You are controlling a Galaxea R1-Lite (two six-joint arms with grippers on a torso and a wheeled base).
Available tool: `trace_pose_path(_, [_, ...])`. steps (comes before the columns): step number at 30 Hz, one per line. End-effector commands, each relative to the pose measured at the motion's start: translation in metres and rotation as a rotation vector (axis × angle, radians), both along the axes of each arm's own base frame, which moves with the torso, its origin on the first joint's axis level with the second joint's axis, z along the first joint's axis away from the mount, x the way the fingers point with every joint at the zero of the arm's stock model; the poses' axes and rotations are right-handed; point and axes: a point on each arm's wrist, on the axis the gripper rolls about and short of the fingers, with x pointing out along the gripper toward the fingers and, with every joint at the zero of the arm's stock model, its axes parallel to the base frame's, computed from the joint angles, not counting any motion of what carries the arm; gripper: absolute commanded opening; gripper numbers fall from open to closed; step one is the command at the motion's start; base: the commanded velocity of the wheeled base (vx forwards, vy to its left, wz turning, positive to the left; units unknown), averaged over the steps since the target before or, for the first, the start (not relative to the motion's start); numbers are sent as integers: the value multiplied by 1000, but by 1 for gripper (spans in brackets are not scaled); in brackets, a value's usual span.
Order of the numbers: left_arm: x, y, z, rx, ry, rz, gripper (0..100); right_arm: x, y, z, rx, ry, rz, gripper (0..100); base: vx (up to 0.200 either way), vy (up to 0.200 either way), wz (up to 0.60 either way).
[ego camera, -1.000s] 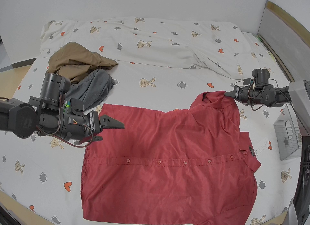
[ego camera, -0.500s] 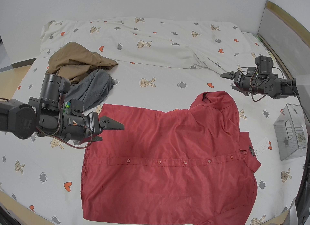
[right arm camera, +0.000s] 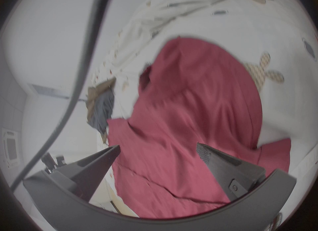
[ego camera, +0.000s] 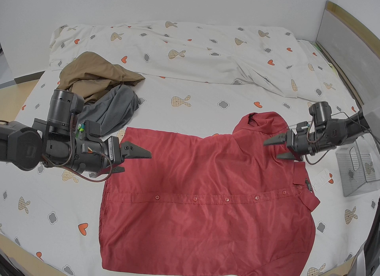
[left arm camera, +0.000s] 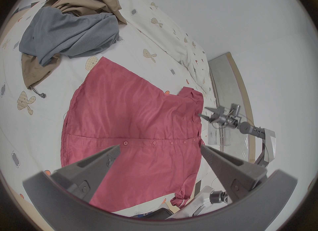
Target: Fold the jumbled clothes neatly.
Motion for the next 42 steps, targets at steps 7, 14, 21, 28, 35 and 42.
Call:
trace_pose_path(7, [-4, 1, 3, -2, -5, -1, 100, -39, -29, -47, -44, 151, 15, 100, 0, 0, 0])
trace_pose_path(14, [-7, -1, 6, -6, -9, -7, 100, -73, -24, -18, -28, 84, 82, 100, 0, 0, 0])
trace_pose_path(21, [-39, -4, 28, 39, 129, -52, 100, -157, 1, 75, 60, -171, 224, 100, 0, 0, 0])
trace_pose_path(28, [-60, 7, 28, 126, 386, -44, 100, -242, 16, 120, -81, -304, 263, 100, 0, 0, 0])
trace_pose_path(35, [-85, 14, 18, 140, 415, -53, 100, -277, 28, 68, -716, -216, 261, 100, 0, 0, 0])
trace_pose_path(42, [-92, 16, 6, 140, 414, -55, 100, -298, 38, 22, -776, -380, 368, 100, -171, 0, 0])
